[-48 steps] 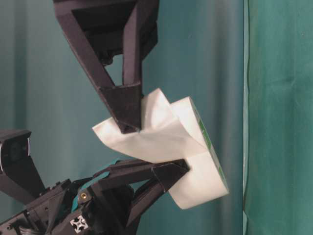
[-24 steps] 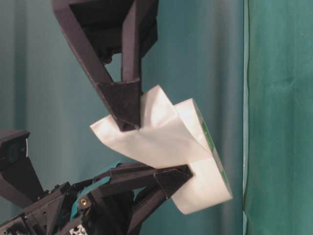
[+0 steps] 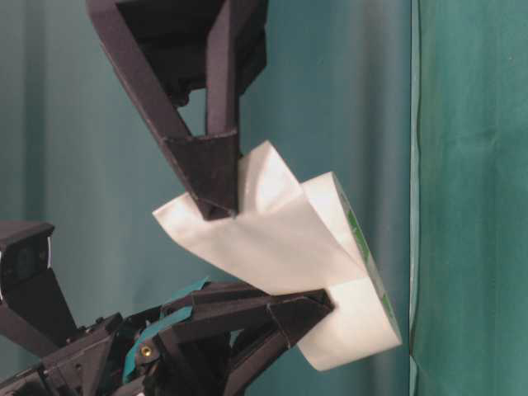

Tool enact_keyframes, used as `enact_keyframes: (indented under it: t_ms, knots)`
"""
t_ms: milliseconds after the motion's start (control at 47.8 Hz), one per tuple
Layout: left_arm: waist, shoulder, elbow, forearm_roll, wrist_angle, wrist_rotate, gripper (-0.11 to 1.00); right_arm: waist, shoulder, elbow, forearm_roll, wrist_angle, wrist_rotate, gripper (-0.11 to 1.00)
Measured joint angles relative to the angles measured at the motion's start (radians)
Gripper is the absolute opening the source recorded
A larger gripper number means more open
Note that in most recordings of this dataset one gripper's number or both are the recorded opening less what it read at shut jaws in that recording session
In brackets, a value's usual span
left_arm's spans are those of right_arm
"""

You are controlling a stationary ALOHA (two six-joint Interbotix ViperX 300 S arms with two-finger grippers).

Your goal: Peel off the duct tape with your right arm.

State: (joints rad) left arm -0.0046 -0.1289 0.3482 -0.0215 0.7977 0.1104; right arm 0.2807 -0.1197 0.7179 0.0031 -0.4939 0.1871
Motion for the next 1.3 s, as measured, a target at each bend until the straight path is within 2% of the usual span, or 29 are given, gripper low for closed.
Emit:
enact_keyframes:
  t_ms: [105, 209, 293, 376, 397, 1046, 1297]
  knots:
    - [0.000, 0.000, 0.000, 0.000, 0.005, 0.000, 0.21, 0.000, 0.000, 0.000, 0.000, 0.000, 0.000, -0.07]
    - [0.003, 0.000, 0.005, 0.003, 0.015, 0.005, 0.21, 0.018, -0.002, -0.002, -0.002, 0.000, 0.006, 0.03]
    - [0.015, 0.002, 0.014, 0.011, 0.020, -0.003, 0.21, 0.061, 0.000, -0.002, -0.011, 0.000, -0.002, 0.19]
    - [0.017, 0.000, 0.015, 0.009, 0.020, -0.002, 0.21, 0.064, -0.002, 0.000, -0.011, 0.000, 0.000, 0.41]
    - [0.014, 0.000, 0.015, 0.009, 0.020, 0.003, 0.21, 0.060, -0.002, 0.000, -0.012, 0.000, 0.000, 0.44]
    - [0.002, 0.002, 0.026, 0.006, 0.018, -0.003, 0.21, 0.060, -0.040, 0.051, -0.011, 0.000, 0.000, 0.44]
    - [-0.015, 0.061, 0.035, 0.006, -0.025, -0.005, 0.21, 0.058, -0.066, 0.069, -0.011, 0.000, 0.000, 0.44]
